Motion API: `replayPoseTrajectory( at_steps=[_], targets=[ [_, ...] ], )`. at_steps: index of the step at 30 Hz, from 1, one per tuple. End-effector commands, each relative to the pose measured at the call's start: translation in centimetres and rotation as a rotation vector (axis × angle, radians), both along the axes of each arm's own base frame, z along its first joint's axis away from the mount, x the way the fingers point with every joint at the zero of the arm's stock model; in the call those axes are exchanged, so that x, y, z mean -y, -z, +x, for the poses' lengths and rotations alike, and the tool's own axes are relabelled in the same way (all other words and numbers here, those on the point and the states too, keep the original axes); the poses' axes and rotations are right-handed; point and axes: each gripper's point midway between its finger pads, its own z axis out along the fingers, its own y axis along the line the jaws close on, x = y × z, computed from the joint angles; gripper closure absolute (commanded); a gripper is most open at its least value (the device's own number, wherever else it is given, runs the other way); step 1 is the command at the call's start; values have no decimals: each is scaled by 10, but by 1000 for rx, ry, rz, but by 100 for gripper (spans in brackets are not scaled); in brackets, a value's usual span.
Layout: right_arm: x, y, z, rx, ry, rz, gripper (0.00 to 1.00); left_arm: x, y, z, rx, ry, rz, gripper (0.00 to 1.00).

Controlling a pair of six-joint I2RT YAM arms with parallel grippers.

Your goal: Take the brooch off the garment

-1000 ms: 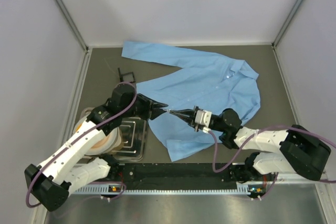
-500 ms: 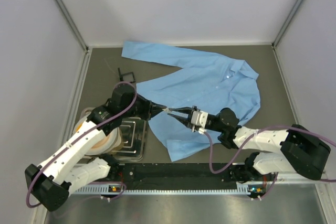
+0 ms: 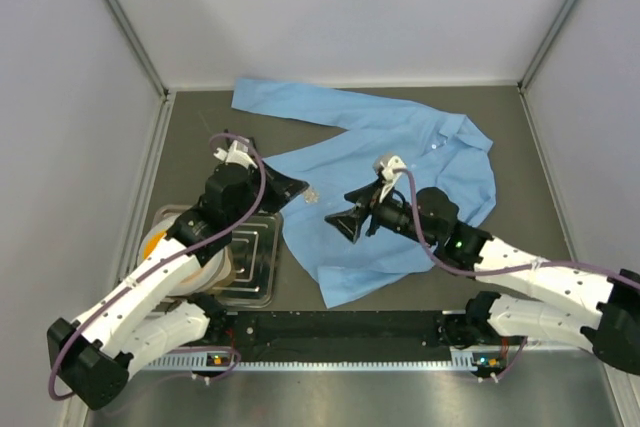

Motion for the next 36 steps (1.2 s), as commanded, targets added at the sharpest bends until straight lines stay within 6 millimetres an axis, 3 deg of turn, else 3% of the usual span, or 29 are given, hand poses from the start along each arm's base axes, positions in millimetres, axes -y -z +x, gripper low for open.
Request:
replayPoseTrajectory(
  at_steps=[1,5,6,8,9,10,11,14,22,29,36],
  targets=[
    [16,11,1,-434,163,47,22,9,-31,7,378,117,55,100],
    [17,-3,9,-520,162,167,22,21,-42,-8,504,215,-16,100],
    [12,-1,1,-547,102,178,25,23,-37,-12,507,242,-23,100],
    [1,-13,3,-516,18,243,29,24,-46,-17,558,253,-61,100],
    [-1,-6,-1,-526,-6,245,32,25,-40,-20,557,266,-69,100],
    [-4,-7,-2,-512,-33,258,33,24,-51,-24,599,264,-107,100],
    [-7,-18,-3,-464,-67,302,34,24,-53,-27,613,268,-122,100],
    [-7,-6,3,-464,-42,299,55,22,-53,-31,614,268,-134,100],
    [-9,-29,-9,-396,-150,398,55,23,-54,-37,589,285,-176,100],
    [-7,-31,-10,-379,-146,389,46,23,-63,-42,587,288,-236,100],
    [-8,-47,-5,-360,-141,446,55,24,-65,-48,578,309,-266,100]
  ],
)
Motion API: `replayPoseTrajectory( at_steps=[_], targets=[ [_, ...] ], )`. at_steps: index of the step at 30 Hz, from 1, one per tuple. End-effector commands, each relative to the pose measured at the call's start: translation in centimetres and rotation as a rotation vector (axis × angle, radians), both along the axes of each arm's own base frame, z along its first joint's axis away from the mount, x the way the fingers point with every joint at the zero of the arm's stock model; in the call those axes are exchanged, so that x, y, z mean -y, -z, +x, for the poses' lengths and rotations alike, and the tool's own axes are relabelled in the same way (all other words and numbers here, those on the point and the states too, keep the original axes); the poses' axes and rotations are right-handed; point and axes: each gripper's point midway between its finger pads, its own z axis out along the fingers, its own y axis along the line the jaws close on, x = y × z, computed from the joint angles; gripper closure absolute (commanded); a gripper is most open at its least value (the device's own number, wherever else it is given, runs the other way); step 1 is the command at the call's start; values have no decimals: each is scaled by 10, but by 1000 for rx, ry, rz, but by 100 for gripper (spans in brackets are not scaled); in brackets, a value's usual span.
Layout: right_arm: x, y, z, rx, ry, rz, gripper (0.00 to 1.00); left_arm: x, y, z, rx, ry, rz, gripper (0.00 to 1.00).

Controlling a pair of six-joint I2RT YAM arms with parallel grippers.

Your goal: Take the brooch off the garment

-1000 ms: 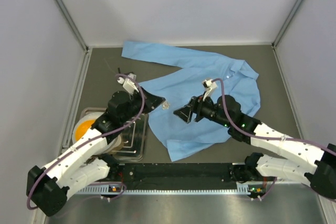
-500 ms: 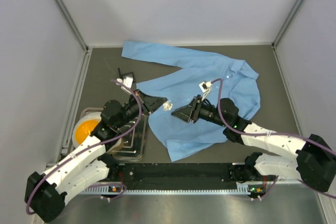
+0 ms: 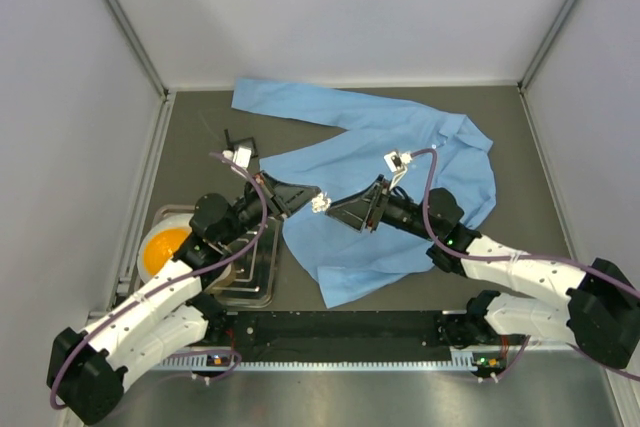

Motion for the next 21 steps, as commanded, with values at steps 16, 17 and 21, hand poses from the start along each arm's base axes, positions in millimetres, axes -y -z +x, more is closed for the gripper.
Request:
replayPoseTrajectory(
  at_steps=[16,17,21],
  targets=[
    [-6,-44,4,76,-17,147,73,2,-19,-17,52,72,-93,100],
    [-7,-43,4,74,-21,143,73,2,-18,-18,49,78,-94,100],
    [-11,-40,0,82,-54,133,100,1,-19,-20,51,82,-99,100]
  ],
)
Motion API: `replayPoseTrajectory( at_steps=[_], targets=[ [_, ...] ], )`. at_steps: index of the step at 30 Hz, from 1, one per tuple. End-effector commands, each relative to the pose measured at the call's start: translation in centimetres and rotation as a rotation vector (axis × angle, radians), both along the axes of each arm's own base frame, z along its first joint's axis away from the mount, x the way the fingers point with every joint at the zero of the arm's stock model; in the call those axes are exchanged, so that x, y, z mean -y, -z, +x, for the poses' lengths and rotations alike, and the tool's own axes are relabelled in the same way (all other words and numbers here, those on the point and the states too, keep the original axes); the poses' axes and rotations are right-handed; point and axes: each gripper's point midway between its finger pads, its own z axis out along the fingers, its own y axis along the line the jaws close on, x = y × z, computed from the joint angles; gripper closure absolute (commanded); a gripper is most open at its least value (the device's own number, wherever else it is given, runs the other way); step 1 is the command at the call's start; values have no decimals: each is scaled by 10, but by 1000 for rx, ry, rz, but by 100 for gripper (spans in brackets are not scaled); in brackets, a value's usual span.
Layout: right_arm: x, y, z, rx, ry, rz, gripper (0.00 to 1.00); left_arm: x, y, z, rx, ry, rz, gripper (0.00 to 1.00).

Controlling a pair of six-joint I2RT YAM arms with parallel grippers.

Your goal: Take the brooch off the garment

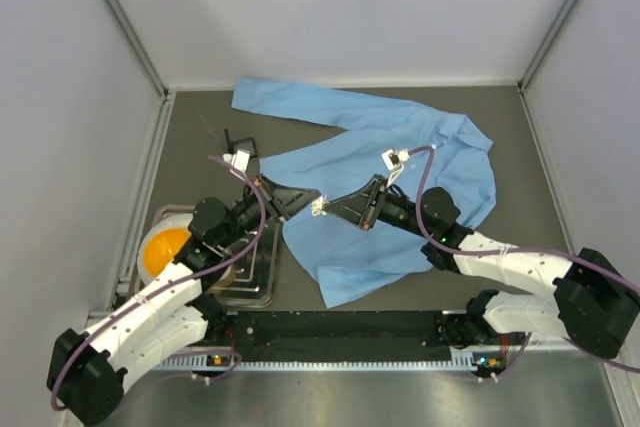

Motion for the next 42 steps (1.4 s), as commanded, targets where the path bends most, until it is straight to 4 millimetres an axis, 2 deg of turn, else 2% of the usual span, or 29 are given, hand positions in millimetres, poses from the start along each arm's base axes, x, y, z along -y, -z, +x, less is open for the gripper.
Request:
replayPoseTrajectory(
  at_steps=[1,2,3,4,6,8,9,10,12,14,17,19,21,23,27,32,38,41,42],
  targets=[
    [-3,-27,-3,83,-33,53,100,-1,-19,-11,66,34,-49,100],
    [-3,-25,-5,93,-45,41,100,-2,-19,-10,73,22,-41,100],
    [0,-24,-5,109,-46,31,100,-2,-15,-9,52,20,-11,95],
    [2,-16,-6,105,-61,-5,100,-3,-13,-9,73,18,35,73],
    [8,-13,-2,115,-56,-36,100,-3,-10,-13,58,36,107,51],
    [12,-3,-7,114,-101,-99,100,-5,-10,-17,90,42,157,33],
    [14,-6,-7,140,-119,-115,100,-5,-11,-21,84,60,185,30],
    [17,0,-8,118,-128,-146,100,-7,-11,-22,106,62,214,27],
    [20,-2,-11,126,-160,-165,100,-5,-16,-27,124,91,243,25],
    [25,2,-9,99,-180,-187,100,-4,0,-26,78,118,312,25],
    [27,-2,-16,97,-240,-178,100,3,11,-29,54,183,354,27],
    [28,-3,-25,89,-293,-172,100,8,18,-32,40,235,364,32],
    [30,-4,-31,96,-330,-169,100,12,18,-34,46,273,350,36],
    [31,-4,-34,95,-352,-169,100,19,11,-43,72,356,304,36],
    [34,-1,-35,85,-367,-176,100,23,9,-51,73,417,276,36],
    [34,-3,-36,94,-373,-173,100,25,16,-54,47,452,275,47],
    [33,-9,-37,111,-382,-159,100,27,22,-55,21,473,270,47],
    [32,-10,-37,110,-390,-156,100,28,28,-55,0,490,278,42],
    [33,-10,-38,107,-394,-156,100,28,29,-56,-5,496,278,45]
  ],
)
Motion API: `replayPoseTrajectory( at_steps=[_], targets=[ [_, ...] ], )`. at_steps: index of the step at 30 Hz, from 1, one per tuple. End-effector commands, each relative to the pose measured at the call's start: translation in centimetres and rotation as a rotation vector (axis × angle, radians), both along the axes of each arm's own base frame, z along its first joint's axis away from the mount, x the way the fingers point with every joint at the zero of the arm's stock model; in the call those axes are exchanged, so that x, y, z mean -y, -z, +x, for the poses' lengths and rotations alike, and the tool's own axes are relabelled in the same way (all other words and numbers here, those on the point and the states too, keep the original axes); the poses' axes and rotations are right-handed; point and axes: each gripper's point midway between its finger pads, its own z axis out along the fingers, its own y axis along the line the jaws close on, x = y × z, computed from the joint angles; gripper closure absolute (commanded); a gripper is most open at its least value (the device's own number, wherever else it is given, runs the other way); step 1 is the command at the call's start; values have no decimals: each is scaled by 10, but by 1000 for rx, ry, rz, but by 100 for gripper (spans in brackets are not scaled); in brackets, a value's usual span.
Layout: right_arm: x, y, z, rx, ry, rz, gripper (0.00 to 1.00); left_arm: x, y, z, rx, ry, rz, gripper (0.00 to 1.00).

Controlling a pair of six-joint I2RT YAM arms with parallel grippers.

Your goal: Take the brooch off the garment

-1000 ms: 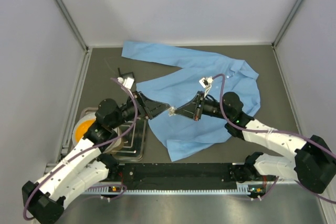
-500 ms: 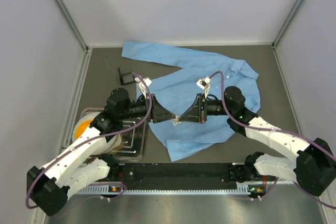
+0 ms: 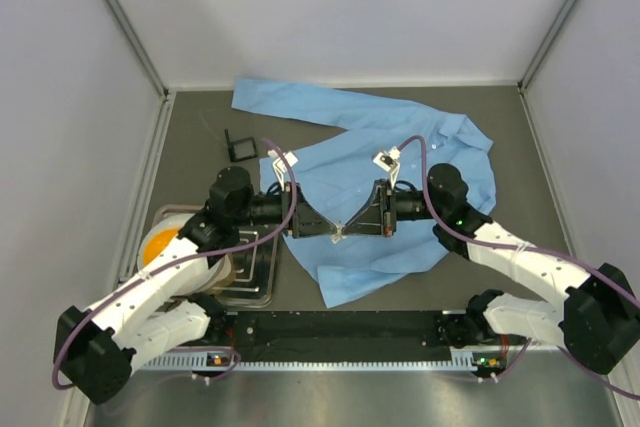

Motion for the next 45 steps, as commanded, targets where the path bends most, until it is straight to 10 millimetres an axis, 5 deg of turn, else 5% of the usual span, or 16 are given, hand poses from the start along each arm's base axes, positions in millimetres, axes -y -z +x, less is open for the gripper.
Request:
replayPoseTrajectory(
  at_steps=[1,6,9,10,13,23,45],
  targets=[
    [-1,-36,1,92,-24,73,100,2,-4,-3,30,42,-30,49],
    [-1,-36,2,88,-21,81,100,2,-7,-3,38,48,-39,64],
    [-2,-38,4,62,-5,94,100,3,-12,-5,48,62,-58,79],
    [-3,-37,5,52,2,96,100,3,-15,-5,52,64,-67,91],
    [-3,-33,11,8,44,86,93,4,-27,-5,75,57,-96,100],
    [15,-36,6,-3,179,139,62,3,-57,7,75,-49,-240,100],
    [2,-75,16,-44,221,271,55,5,-62,17,-21,-100,-321,100]
  ],
)
